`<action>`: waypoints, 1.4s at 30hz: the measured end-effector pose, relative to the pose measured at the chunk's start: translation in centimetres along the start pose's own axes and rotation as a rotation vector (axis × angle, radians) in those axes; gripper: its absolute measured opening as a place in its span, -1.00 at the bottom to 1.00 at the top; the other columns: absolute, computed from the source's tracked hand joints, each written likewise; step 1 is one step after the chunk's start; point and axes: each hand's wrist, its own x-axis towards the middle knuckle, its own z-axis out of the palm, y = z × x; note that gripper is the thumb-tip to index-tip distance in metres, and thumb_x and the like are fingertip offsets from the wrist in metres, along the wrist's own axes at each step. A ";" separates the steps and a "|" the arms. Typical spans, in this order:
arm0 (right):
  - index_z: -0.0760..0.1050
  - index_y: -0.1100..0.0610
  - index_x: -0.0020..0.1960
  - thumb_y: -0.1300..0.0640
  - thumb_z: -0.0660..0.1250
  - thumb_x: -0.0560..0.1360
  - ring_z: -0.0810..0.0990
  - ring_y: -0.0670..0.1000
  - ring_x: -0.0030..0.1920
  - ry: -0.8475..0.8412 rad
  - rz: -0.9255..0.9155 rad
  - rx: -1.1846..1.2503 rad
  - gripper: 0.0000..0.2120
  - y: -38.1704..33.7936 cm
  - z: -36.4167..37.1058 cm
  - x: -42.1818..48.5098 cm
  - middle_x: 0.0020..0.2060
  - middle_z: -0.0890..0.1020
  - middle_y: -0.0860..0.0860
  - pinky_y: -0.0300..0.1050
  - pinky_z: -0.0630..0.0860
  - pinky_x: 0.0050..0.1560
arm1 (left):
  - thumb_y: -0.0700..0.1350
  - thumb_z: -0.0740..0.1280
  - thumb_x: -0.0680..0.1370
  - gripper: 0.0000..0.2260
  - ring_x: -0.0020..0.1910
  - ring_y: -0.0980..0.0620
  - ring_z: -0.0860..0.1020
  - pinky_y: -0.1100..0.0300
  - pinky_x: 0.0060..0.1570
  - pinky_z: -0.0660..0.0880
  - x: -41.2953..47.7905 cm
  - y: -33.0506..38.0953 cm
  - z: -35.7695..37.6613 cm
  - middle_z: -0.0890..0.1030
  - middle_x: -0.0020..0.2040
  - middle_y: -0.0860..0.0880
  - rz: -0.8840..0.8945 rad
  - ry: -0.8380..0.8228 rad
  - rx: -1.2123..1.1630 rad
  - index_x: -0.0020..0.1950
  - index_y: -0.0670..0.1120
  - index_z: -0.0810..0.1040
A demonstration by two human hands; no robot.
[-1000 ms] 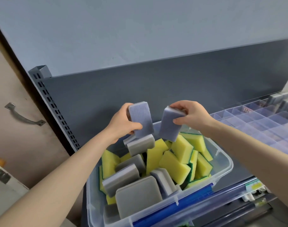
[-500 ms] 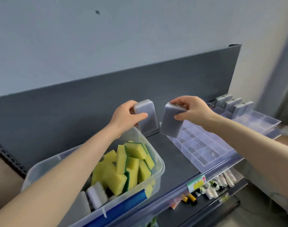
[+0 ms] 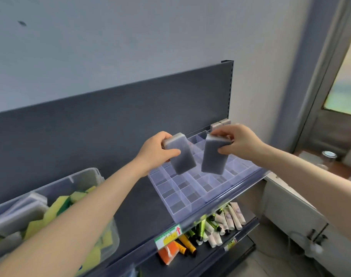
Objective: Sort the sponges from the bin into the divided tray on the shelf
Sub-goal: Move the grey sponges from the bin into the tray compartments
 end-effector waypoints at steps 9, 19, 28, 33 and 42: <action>0.60 0.03 0.09 0.36 0.45 0.26 0.56 0.05 -0.08 0.034 0.120 -0.025 -0.56 9.5 -3.9 1.2 -0.09 0.63 -0.01 -0.04 0.51 -0.01 | -0.05 0.47 0.37 -0.76 -0.13 -0.07 0.59 -0.10 -0.09 0.58 7.4 2.0 9.3 0.59 -0.14 0.00 0.035 -0.105 0.073 -0.04 0.04 0.49; 0.59 0.08 0.10 0.39 0.41 0.27 0.54 -0.04 -0.10 0.044 0.144 -0.090 -0.56 15.7 -8.8 10.0 -0.08 0.63 -0.03 -0.22 0.41 -0.06 | 0.01 0.47 0.35 -0.74 -0.18 0.00 0.59 0.05 -0.18 0.56 17.8 2.3 15.4 0.58 -0.18 0.09 0.042 -0.119 0.074 -0.03 0.09 0.48; 0.59 0.12 0.13 0.39 0.42 0.28 0.56 0.02 -0.03 0.010 0.125 -0.097 -0.56 21.0 -11.2 14.3 -0.03 0.64 0.00 -0.08 0.50 0.05 | 0.02 0.47 0.33 -0.76 -0.23 0.09 0.54 0.20 -0.32 0.47 23.5 3.0 18.5 0.58 -0.19 0.13 0.015 -0.137 0.093 -0.08 0.13 0.48; 0.58 0.09 0.10 0.40 0.42 0.25 0.54 -0.02 -0.06 -0.077 0.077 -0.073 -0.54 24.0 -12.2 17.4 -0.07 0.62 -0.06 -0.17 0.45 -0.03 | 0.00 0.47 0.35 -0.77 -0.22 0.08 0.53 0.22 -0.31 0.43 25.2 3.7 20.1 0.58 -0.16 0.10 -0.023 -0.083 0.093 -0.07 0.11 0.49; 0.57 -0.07 0.01 0.42 0.39 0.24 0.54 -0.11 -0.09 -0.282 -0.056 0.023 -0.52 29.8 -14.0 21.3 -0.08 0.62 -0.11 -0.36 0.42 -0.16 | -0.10 0.48 0.37 -0.72 -0.19 0.06 0.55 0.19 -0.25 0.50 25.3 4.9 23.8 0.60 -0.13 0.06 -0.177 0.041 0.094 0.01 0.05 0.50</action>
